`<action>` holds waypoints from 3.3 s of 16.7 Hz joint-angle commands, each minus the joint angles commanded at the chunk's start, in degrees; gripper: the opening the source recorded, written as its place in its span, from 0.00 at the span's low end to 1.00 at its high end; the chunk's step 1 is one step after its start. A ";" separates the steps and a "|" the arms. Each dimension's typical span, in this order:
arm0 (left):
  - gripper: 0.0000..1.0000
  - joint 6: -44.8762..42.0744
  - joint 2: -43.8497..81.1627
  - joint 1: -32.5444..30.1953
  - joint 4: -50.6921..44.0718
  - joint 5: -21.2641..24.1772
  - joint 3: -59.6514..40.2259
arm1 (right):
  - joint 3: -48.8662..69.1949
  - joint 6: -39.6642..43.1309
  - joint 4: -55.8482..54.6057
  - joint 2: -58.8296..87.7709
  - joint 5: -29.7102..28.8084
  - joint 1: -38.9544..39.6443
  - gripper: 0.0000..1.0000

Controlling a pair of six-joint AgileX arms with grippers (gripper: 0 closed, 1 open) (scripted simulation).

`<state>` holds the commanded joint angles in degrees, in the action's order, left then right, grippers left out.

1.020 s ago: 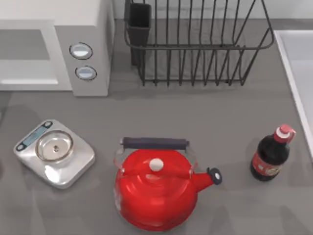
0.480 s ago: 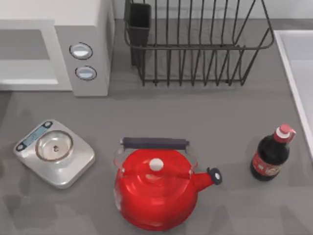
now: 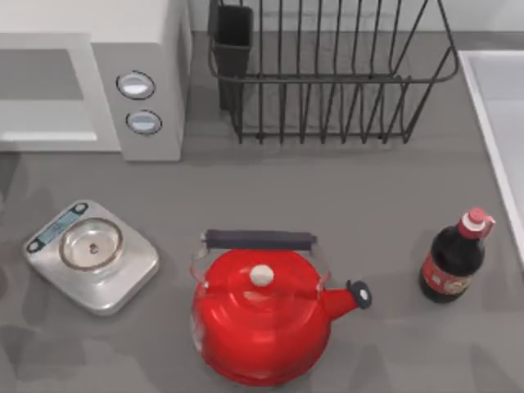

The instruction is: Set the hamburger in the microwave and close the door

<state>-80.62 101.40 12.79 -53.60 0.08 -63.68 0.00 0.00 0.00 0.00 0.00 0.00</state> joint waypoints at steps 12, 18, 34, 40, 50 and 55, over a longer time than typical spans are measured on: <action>1.00 -0.36 7.50 0.23 15.97 0.03 7.60 | 0.00 0.00 0.00 0.00 0.00 0.00 1.00; 0.55 -0.36 7.50 0.23 15.97 0.03 7.60 | 0.00 0.00 0.00 0.00 0.00 0.00 1.00; 0.00 0.81 3.99 0.02 11.64 0.35 6.15 | 0.00 0.00 0.00 0.00 0.00 0.00 1.00; 0.00 0.59 0.90 0.00 2.24 0.34 0.07 | 0.00 0.00 0.00 0.00 0.00 0.00 1.00; 0.00 1.00 -4.36 -0.05 -11.02 0.31 -7.94 | 0.00 0.00 0.00 0.00 0.00 0.00 1.00; 0.00 3.91 -2.25 -1.17 -6.50 0.02 -7.52 | 0.00 0.00 0.00 0.00 0.00 0.00 1.00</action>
<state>-76.71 99.15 11.62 -60.10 0.09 -71.20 0.00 0.00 0.00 0.00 0.00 0.00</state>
